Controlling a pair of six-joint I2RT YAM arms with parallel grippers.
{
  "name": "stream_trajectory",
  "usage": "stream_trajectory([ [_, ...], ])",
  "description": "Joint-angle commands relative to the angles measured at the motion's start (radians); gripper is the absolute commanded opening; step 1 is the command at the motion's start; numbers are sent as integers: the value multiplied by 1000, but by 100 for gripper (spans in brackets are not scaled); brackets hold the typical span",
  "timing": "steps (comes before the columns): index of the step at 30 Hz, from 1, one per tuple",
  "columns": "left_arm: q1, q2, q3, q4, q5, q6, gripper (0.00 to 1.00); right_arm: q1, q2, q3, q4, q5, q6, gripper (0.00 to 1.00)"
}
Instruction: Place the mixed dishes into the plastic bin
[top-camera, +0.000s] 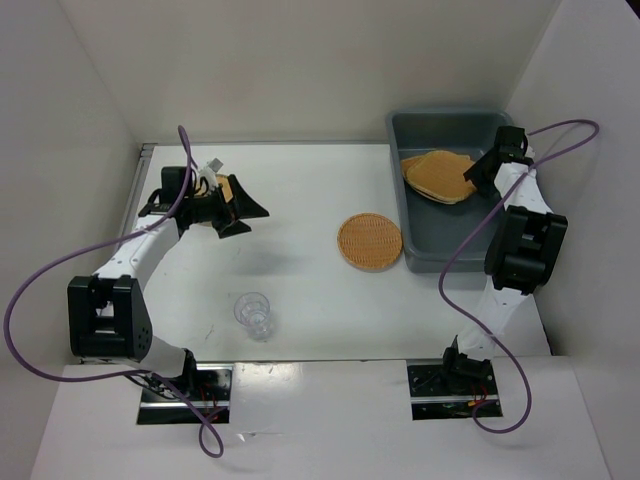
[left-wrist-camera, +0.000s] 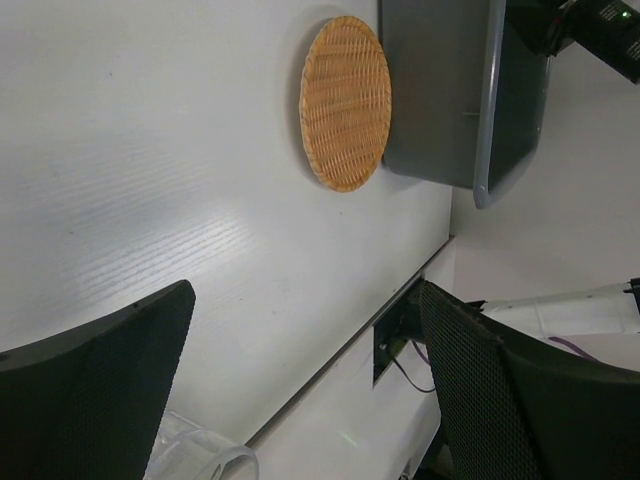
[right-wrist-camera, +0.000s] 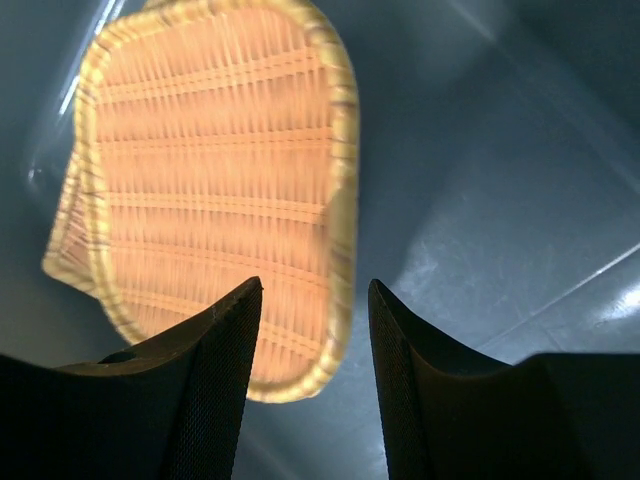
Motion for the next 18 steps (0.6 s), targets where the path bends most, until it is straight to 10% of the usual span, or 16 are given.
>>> stream_trajectory([
  [1,1,5,-9,37,4,8,100,-1,6,2,-46,45,-21,53],
  [8,-103,126,75,26,12,117,100,-1,-193,-15,-83,151,-21,53],
  [18,-338,382,152,257,-69,1,93,138,-598,-105,-80,-80,-61,59],
])
